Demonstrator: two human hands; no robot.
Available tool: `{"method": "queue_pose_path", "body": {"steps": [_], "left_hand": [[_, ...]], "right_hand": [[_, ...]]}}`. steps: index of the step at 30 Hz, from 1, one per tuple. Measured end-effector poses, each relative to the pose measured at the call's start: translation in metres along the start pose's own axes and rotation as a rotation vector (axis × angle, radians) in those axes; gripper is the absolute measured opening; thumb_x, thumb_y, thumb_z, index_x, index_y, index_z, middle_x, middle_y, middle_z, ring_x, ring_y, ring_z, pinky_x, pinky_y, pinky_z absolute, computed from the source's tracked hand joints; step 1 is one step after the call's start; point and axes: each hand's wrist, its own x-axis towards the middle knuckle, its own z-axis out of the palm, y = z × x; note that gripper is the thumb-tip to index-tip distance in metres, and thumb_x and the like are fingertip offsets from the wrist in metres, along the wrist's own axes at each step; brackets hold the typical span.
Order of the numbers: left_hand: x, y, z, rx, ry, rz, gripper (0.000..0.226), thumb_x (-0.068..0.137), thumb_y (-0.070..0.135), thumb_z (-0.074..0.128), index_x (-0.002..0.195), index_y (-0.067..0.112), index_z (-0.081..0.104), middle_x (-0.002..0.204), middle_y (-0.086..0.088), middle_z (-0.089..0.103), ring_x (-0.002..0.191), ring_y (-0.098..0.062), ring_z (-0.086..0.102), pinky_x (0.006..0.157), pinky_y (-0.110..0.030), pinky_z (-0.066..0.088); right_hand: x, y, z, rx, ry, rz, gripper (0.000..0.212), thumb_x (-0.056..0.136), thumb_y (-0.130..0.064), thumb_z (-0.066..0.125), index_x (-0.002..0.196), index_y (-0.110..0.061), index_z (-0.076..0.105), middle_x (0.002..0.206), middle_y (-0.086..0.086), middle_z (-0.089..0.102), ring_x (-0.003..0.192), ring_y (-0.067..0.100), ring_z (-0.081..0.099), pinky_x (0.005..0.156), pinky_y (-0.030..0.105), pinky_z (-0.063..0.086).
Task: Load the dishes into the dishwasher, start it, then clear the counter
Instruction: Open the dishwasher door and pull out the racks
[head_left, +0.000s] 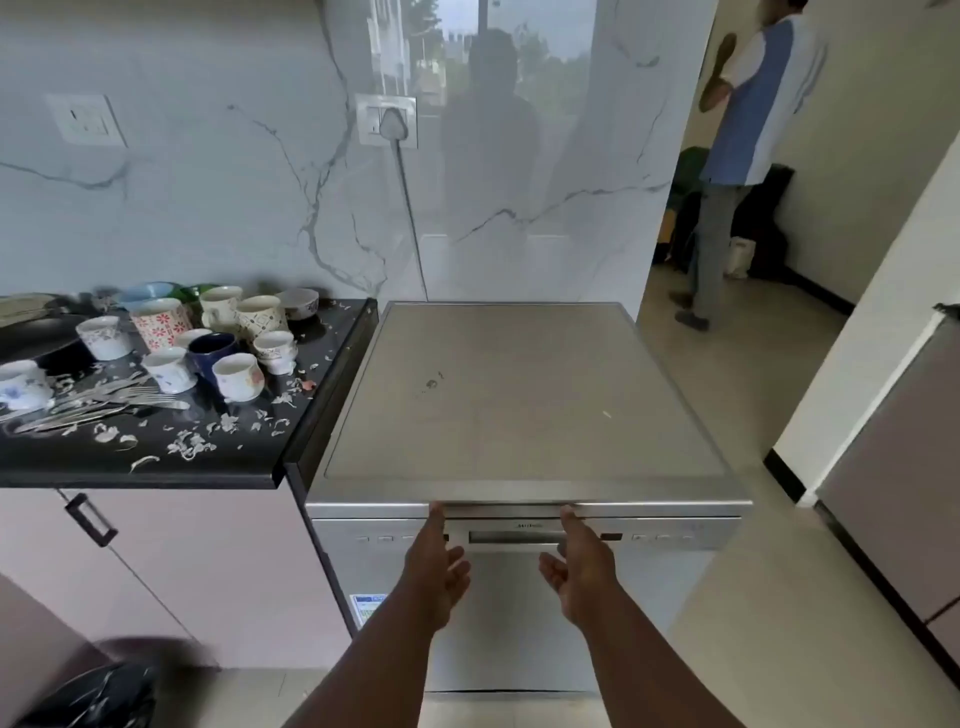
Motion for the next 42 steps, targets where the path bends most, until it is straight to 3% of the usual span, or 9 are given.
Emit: {"method": "queue_pose_path", "body": {"steps": [2, 5, 9, 14, 31, 34, 36, 38, 42], "left_hand": [[0.01, -0.007, 0.006, -0.165, -0.088, -0.11, 0.077, 0.09, 0.06, 0.052, 0.139, 0.002, 0.037, 0.115, -0.02, 0.054, 0.104, -0.033, 0.055, 0.09, -0.04, 0.046], [0.024, -0.022, 0.014, -0.39, -0.141, -0.145, 0.086, 0.092, 0.061, 0.047, 0.146, -0.002, 0.025, 0.129, -0.024, 0.049, 0.124, -0.037, 0.047, 0.108, -0.043, 0.037], [0.034, -0.031, 0.023, -0.444, -0.208, -0.141, 0.082, 0.093, 0.062, 0.043, 0.143, -0.003, 0.035, 0.124, -0.018, 0.054, 0.132, -0.033, 0.042, 0.115, -0.042, 0.029], [0.044, -0.03, 0.034, -0.641, -0.227, -0.124, 0.065, 0.093, 0.051, 0.052, 0.134, 0.0, 0.049, 0.104, -0.015, 0.061, 0.107, -0.026, 0.057, 0.109, -0.036, 0.038], [0.043, -0.036, 0.043, -0.563, -0.147, -0.048, 0.027, 0.09, 0.03, 0.064, 0.103, 0.007, 0.059, 0.101, -0.012, 0.063, 0.095, -0.022, 0.061, 0.089, -0.031, 0.048], [0.048, -0.043, 0.05, -0.582, -0.115, -0.015, 0.045, 0.086, 0.033, 0.067, 0.12, 0.004, 0.058, 0.103, -0.013, 0.067, 0.095, -0.024, 0.064, 0.084, -0.032, 0.053], [0.046, -0.053, 0.058, -0.591, -0.058, -0.019, 0.06, 0.083, 0.039, 0.07, 0.128, 0.004, 0.055, 0.107, -0.017, 0.068, 0.091, -0.028, 0.067, 0.068, -0.036, 0.058], [0.039, -0.065, 0.066, -0.558, 0.035, -0.054, 0.07, 0.076, 0.046, 0.077, 0.127, 0.006, 0.05, 0.112, -0.02, 0.065, 0.09, -0.035, 0.067, 0.06, -0.041, 0.058], [0.02, -0.076, 0.064, -0.437, 0.231, -0.087, 0.07, 0.074, 0.045, 0.079, 0.123, 0.011, 0.042, 0.102, -0.015, 0.064, 0.085, -0.03, 0.065, 0.069, -0.039, 0.056]], "right_hand": [[0.014, 0.003, 0.003, 0.129, -0.098, 0.074, 0.024, 0.091, -0.032, 0.067, 0.099, -0.011, 0.058, 0.1, 0.012, 0.054, 0.08, 0.026, 0.056, 0.082, 0.038, 0.053], [0.03, 0.008, 0.005, 0.277, -0.19, 0.092, 0.018, 0.095, -0.027, 0.059, 0.097, -0.009, 0.058, 0.084, 0.009, 0.055, 0.072, 0.023, 0.053, 0.074, 0.036, 0.046], [0.042, 0.012, 0.003, 0.359, -0.182, 0.08, 0.02, 0.097, -0.028, 0.054, 0.102, -0.01, 0.061, 0.093, 0.008, 0.061, 0.095, 0.025, 0.057, 0.1, 0.042, 0.037], [0.052, 0.02, -0.002, 0.482, -0.25, 0.078, 0.027, 0.094, -0.035, 0.058, 0.102, -0.01, 0.064, 0.096, 0.008, 0.065, 0.093, 0.022, 0.061, 0.089, 0.034, 0.047], [0.059, 0.027, 0.009, 0.5, -0.152, 0.033, 0.031, 0.089, -0.041, 0.064, 0.098, -0.012, 0.059, 0.086, 0.003, 0.058, 0.076, 0.014, 0.053, 0.069, 0.025, 0.047], [0.058, 0.03, 0.012, 0.509, -0.141, 0.008, 0.054, 0.075, -0.045, 0.071, 0.114, -0.01, 0.059, 0.097, 0.005, 0.064, 0.084, 0.016, 0.059, 0.069, 0.026, 0.051], [0.054, 0.038, 0.014, 0.485, -0.076, -0.002, 0.067, 0.069, -0.045, 0.077, 0.121, -0.009, 0.057, 0.108, 0.01, 0.067, 0.094, 0.024, 0.065, 0.074, 0.036, 0.057], [0.047, 0.053, 0.009, 0.392, 0.036, 0.0, 0.065, 0.072, -0.043, 0.081, 0.121, -0.009, 0.054, 0.108, 0.014, 0.066, 0.095, 0.033, 0.067, 0.082, 0.047, 0.057], [0.036, 0.071, -0.016, 0.323, 0.042, 0.017, 0.057, 0.079, -0.035, 0.078, 0.124, -0.012, 0.053, 0.106, 0.014, 0.068, 0.094, 0.031, 0.069, 0.085, 0.046, 0.056]]}}
